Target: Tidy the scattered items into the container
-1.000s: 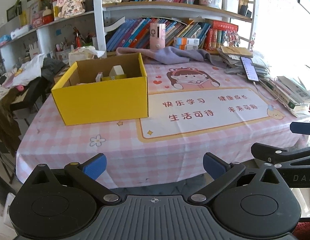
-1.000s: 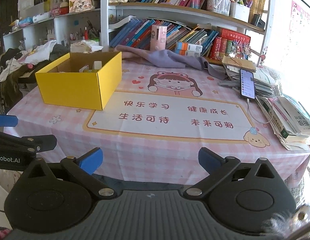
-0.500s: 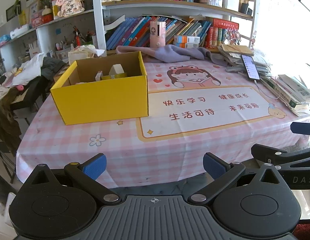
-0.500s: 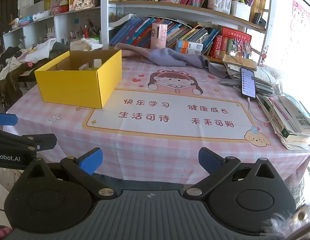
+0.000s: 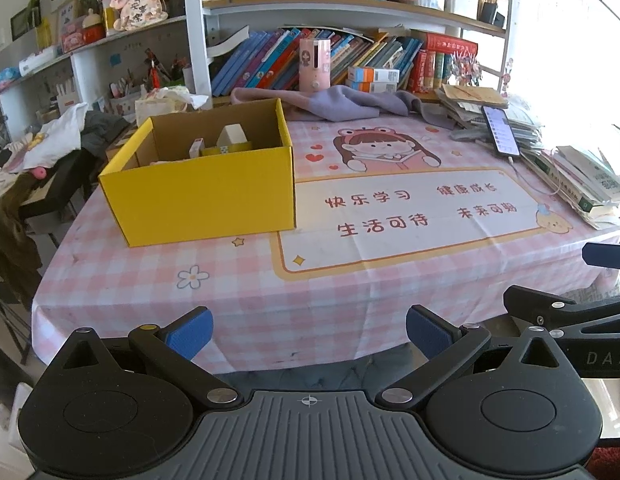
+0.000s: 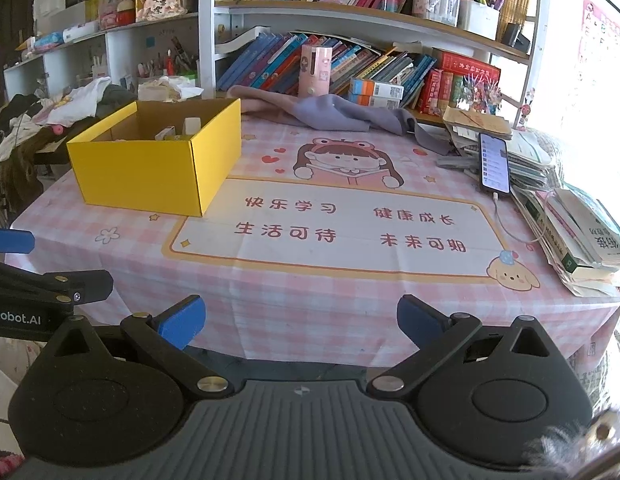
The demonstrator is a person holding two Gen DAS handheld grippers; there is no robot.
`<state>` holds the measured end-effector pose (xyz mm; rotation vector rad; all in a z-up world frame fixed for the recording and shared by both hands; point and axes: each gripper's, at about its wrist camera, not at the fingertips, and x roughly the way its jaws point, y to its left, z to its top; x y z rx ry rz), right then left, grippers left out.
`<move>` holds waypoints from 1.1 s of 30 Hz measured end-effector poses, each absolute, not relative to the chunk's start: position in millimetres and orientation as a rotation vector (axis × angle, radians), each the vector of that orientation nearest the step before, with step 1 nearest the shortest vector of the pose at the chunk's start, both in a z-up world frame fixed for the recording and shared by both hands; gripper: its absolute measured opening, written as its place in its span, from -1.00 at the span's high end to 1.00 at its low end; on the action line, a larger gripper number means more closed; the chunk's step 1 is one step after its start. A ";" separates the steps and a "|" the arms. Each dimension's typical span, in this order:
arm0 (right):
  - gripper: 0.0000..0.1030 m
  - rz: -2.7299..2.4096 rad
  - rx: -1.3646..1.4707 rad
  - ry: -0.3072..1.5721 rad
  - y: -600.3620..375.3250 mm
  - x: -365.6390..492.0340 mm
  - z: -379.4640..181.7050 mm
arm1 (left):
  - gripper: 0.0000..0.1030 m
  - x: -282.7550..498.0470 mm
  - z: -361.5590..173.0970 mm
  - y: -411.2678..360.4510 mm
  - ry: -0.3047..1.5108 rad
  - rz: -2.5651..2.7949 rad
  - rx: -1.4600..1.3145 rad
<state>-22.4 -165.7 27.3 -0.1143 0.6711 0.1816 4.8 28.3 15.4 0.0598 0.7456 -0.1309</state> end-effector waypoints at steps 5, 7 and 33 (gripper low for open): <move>-1.00 0.176 -0.114 0.675 -166.1 -22.4 26.7 | -1.00 4.9 15.7 28.8 0.746 -0.133 0.058; -1.00 0.172 -0.115 0.679 -166.3 -22.7 25.9 | -1.00 5.0 14.9 28.8 0.748 -0.132 0.056; -1.00 0.166 -0.116 0.692 -162.4 -17.9 23.4 | -1.00 11.1 8.3 27.7 0.786 -0.125 0.061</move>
